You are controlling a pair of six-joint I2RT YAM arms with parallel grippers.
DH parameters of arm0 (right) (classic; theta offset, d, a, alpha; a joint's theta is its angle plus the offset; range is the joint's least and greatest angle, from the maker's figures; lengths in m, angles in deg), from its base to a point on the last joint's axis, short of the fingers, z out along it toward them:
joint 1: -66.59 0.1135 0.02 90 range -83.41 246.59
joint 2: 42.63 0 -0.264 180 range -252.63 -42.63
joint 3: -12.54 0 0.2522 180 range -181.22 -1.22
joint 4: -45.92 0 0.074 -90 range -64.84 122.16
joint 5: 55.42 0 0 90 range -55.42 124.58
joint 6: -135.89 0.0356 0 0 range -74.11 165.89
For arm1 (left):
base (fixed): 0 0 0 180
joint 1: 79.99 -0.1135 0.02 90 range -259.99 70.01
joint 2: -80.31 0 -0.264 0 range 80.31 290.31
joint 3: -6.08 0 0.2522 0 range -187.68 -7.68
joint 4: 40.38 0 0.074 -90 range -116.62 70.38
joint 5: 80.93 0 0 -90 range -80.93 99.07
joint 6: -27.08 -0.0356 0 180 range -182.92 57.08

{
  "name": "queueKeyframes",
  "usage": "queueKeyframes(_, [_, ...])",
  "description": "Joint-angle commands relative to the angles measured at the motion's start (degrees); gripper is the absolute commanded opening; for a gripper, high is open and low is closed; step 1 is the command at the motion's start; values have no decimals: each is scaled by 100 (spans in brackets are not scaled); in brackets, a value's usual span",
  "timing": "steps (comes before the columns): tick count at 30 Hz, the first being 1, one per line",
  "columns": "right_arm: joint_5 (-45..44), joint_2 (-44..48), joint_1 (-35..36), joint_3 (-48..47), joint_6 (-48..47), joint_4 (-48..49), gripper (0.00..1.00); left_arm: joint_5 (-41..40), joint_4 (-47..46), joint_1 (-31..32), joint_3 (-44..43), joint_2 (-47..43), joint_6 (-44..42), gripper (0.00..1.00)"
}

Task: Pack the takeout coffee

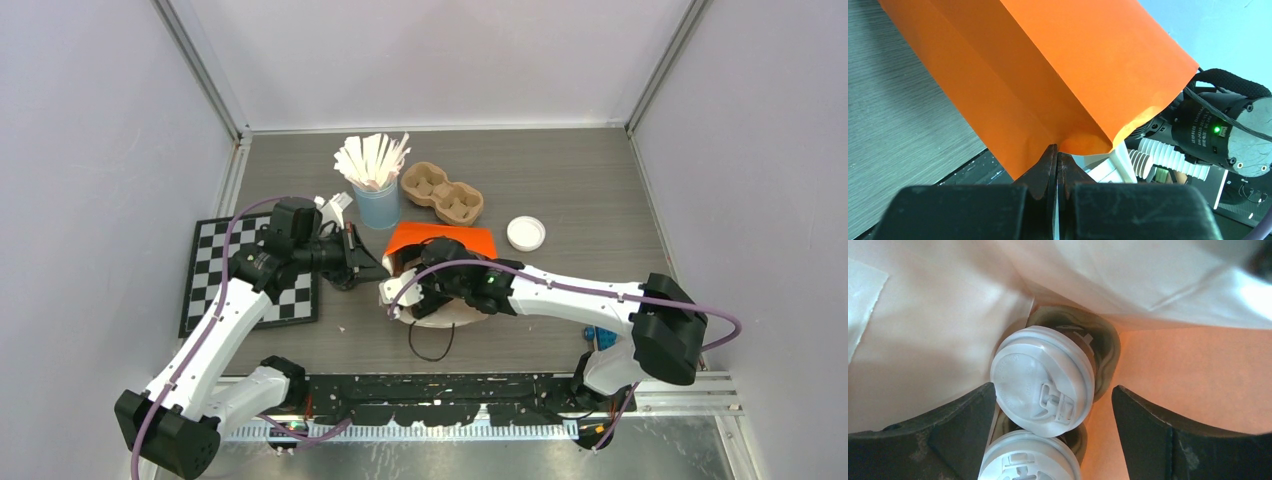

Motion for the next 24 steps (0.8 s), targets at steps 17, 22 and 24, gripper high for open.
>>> queueKeyframes(17, [-204,29,-100,-89,379,783,55,262,9,44,-90,-131,36,0])
queueKeyframes(22, [-306,-61,-101,-57,386,882,42,263,7,44,-84,-161,53,0])
queueKeyframes(24, [-328,-89,-100,-44,413,950,38,250,3,44,-76,-183,75,0])
